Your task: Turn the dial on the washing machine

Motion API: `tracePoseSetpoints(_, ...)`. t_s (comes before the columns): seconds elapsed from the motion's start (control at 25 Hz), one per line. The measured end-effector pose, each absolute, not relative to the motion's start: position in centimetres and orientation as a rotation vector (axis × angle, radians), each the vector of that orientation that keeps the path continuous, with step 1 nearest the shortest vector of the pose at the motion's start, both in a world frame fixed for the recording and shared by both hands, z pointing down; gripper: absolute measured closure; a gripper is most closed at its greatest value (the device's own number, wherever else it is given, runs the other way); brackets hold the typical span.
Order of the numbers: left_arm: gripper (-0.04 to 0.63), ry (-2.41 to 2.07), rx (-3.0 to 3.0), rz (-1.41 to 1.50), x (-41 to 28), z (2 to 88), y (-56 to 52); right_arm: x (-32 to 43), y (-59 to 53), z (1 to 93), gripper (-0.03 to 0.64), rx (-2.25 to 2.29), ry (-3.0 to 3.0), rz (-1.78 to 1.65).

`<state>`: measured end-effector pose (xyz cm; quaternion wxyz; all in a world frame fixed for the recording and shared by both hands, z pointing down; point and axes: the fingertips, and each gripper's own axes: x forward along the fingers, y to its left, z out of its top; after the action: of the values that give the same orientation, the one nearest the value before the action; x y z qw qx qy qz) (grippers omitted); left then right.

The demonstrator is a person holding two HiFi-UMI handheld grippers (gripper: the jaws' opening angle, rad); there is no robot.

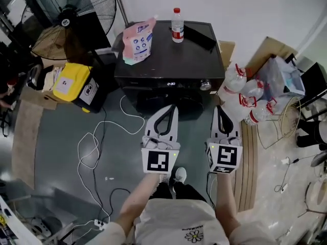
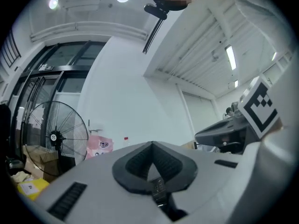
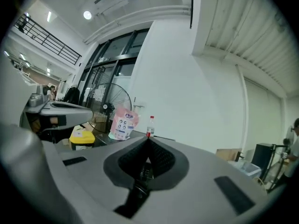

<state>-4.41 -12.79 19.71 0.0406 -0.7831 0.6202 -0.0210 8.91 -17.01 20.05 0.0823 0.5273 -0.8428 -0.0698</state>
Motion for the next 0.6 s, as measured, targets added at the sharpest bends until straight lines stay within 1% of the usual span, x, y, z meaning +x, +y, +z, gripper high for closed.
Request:
tracePoseSetpoints(0.12,0.597,1.871,-2.356,-0.046,-4.8,17.0,-11.4,8.3,-15.3,17.5,0.614,1.539,-2.546,-0.261)
tracePoseSetpoints(0.32,0.597,1.865,-2.308,-0.072,-5.0,15.8,-9.8,7.5,-12.8,15.5,0.615,1.476,-2.579,-0.355)
tracePoseSetpoints(0.6,0.597,1.892,-2.237,-0.008,-5.5,14.6,-7.3,7.3,-9.2,16.4,0.614,1.453,-2.597,-0.343)
